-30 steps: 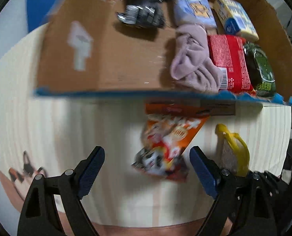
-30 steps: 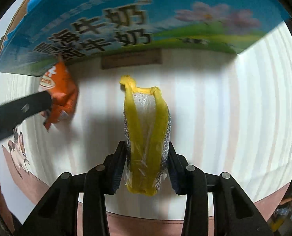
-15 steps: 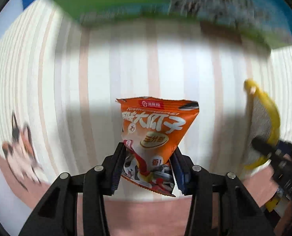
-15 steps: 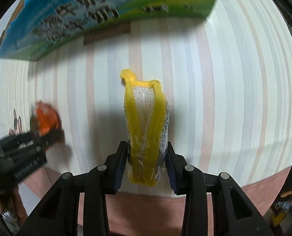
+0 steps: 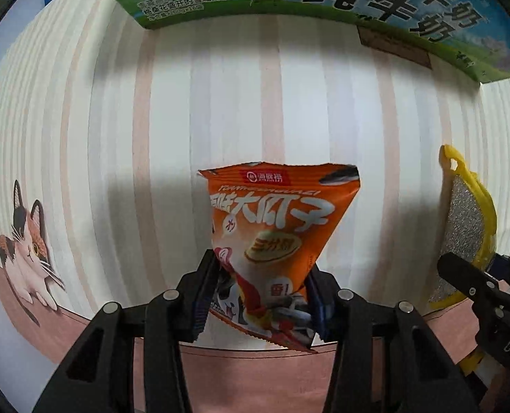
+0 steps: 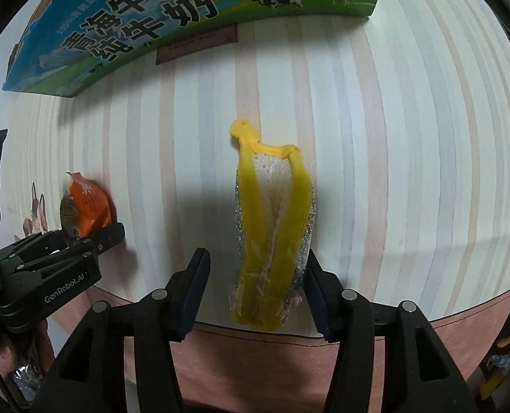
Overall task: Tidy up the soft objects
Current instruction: 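Grasp the orange snack bag with left gripper while right gripper grasps the yellow scrubber sponge, then lower both items into the box and open both grippers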
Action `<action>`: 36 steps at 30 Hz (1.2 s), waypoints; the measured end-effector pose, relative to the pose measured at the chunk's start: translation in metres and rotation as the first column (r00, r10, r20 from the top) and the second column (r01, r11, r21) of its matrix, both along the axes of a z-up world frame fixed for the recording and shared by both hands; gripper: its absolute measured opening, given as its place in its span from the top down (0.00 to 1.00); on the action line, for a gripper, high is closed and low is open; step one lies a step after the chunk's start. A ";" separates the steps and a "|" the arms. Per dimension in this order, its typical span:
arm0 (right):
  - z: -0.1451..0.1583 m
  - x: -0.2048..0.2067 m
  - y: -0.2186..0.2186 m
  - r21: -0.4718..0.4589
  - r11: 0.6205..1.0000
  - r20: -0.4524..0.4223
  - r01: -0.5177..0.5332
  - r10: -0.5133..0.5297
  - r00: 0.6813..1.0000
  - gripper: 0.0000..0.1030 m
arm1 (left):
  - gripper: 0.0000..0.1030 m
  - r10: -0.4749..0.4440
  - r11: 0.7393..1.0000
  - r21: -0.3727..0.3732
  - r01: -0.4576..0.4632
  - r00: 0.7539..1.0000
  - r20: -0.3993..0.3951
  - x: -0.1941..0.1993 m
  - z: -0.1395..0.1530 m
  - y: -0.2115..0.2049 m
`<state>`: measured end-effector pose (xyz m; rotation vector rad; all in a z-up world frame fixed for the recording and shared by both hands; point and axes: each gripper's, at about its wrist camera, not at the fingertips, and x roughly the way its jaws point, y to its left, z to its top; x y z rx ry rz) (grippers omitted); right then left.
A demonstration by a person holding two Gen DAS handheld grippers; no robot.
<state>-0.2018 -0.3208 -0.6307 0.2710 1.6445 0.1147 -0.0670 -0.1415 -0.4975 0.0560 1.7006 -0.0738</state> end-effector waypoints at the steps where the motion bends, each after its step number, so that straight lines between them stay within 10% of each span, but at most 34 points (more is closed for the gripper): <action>1: 0.000 -0.001 -0.003 -0.007 1.000 0.003 0.007 -0.007 1.000 0.46 | 0.58 0.005 1.000 -0.004 -0.005 1.000 0.001 0.000 0.001 0.000; 3: 0.001 0.003 -0.015 -0.019 1.000 0.008 0.008 -0.007 1.000 0.65 | 0.59 0.019 1.000 -0.021 -0.020 1.000 -0.006 0.008 0.005 0.001; 9: 0.032 0.001 -0.011 0.038 0.999 0.045 -0.012 0.010 0.999 0.65 | 0.59 0.018 0.994 -0.106 -0.013 0.999 0.050 -0.014 0.065 0.008; 13: 0.114 0.014 -0.019 0.109 0.993 0.169 -0.034 0.015 0.986 0.65 | 0.59 0.013 0.985 -0.172 0.015 0.987 0.161 -0.002 0.143 0.004; 20: 0.229 0.099 -0.045 -0.071 0.997 0.393 -0.038 0.063 0.917 0.65 | 0.59 0.009 0.992 -0.122 0.033 0.944 0.330 0.089 0.235 -0.002; 36: 0.122 0.210 -0.059 -0.290 0.957 0.160 -0.020 0.069 0.985 0.63 | 0.57 0.068 0.998 -0.005 -0.067 0.994 0.090 0.192 0.116 0.003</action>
